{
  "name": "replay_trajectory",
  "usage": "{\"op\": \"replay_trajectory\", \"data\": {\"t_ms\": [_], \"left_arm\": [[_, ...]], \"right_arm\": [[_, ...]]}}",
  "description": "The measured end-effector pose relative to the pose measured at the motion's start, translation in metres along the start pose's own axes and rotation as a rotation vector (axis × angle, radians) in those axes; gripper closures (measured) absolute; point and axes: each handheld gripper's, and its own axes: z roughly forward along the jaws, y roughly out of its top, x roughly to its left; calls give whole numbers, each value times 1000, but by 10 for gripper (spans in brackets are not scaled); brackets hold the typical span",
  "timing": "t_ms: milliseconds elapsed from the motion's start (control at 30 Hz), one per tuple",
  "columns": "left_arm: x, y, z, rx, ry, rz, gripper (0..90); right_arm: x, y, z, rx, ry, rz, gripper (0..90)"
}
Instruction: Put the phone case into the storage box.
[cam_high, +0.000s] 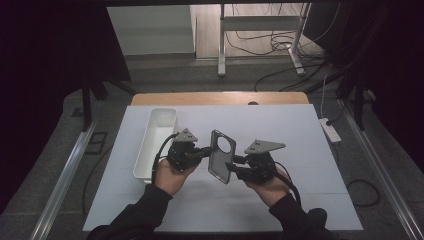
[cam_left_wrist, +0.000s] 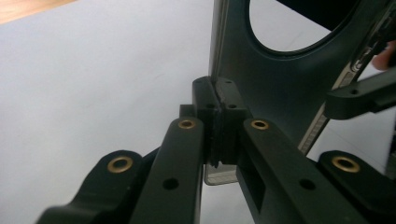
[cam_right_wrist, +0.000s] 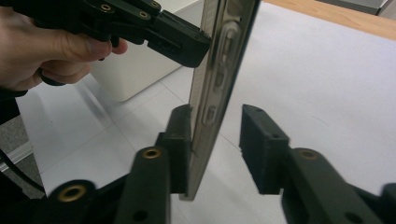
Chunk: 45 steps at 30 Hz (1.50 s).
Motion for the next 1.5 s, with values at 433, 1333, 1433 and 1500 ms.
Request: {"op": "replay_trajectory", "data": {"t_ms": [433, 1333, 1433, 1500], "left_arm": [[9, 2, -9, -20, 47, -42, 892], [33, 16, -26, -17, 89, -66, 891], [35, 18, -28, -17, 91, -71, 891], [37, 21, -30, -16, 94, -71, 891]], "right_arm": [[-6, -5, -5, 23, 5, 3, 428], [-21, -32, -32, 93, -8, 46, 224], [-21, -34, -35, 97, -15, 49, 212], [-21, -36, -37, 97, -15, 46, 211]]}}
